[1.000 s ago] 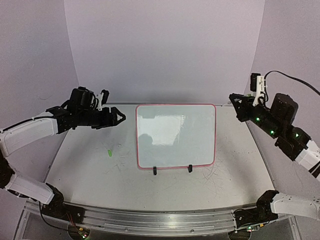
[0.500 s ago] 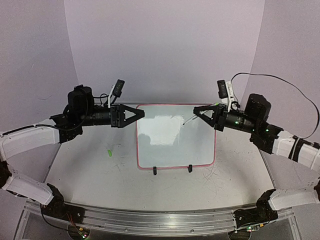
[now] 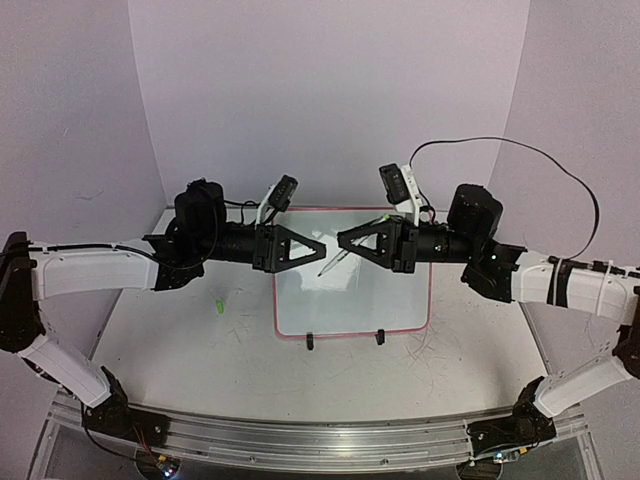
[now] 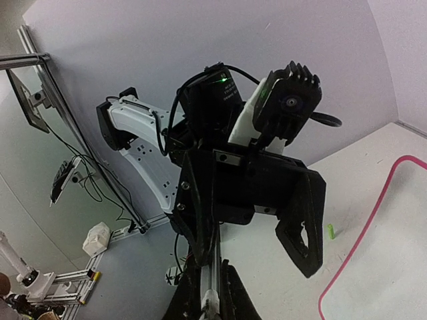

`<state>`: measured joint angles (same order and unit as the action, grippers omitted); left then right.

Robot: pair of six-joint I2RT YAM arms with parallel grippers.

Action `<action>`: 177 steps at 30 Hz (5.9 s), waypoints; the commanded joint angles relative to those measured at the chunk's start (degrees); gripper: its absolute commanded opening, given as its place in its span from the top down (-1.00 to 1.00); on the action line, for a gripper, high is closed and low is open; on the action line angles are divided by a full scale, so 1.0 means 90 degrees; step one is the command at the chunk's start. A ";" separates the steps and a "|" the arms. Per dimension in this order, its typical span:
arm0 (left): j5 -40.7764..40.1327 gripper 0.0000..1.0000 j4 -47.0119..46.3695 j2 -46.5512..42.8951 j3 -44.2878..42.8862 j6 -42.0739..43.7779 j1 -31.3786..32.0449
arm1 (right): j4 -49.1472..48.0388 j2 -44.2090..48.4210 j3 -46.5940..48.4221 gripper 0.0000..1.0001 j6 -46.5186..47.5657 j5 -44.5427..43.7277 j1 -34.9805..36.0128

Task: Write a sentence on the whiteboard
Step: Pass from the right arm to the left, then pass from the left arm to the right, then adjust the whiteboard at the center of the board.

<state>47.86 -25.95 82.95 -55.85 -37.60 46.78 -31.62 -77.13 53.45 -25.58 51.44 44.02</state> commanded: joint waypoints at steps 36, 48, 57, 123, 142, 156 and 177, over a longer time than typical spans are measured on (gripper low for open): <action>0.1110 1.00 -0.0291 0.0781 -0.0893 -0.0365 0.0385 | 0.3286 0.0303 0.1063 0.42 0.2026 0.0065 0.0021; 0.1266 1.00 -0.0199 0.0773 -0.0820 -0.0381 0.0386 | 0.3335 0.0077 0.1233 0.77 0.2052 0.0733 0.0022; 0.1190 1.00 -0.0181 0.0597 -0.0670 -0.0288 0.0388 | 0.3194 -0.0072 0.1403 0.58 0.1663 0.0564 0.0021; -0.0057 -0.46 -0.0192 0.0982 0.0516 0.0788 -0.2043 | 0.2490 0.0948 0.0644 1.00 0.2573 -0.6183 0.0561; 0.0475 0.72 -0.1237 0.1844 0.0395 0.1884 -0.2141 | 0.2835 0.0026 0.1617 1.00 0.3065 -0.5603 0.0682; -0.0113 1.00 -0.1799 0.1904 0.1130 0.1835 -0.1959 | 0.2920 -0.0246 0.1773 1.00 0.3086 -0.5407 0.0679; -0.0595 0.92 -0.2476 0.1878 0.1650 0.1259 -0.1656 | 0.3217 -0.0657 0.2142 1.00 0.3571 -0.4713 0.0678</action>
<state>46.63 -50.15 99.48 -41.91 -25.95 31.35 -1.80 -83.08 69.76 4.57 8.29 49.91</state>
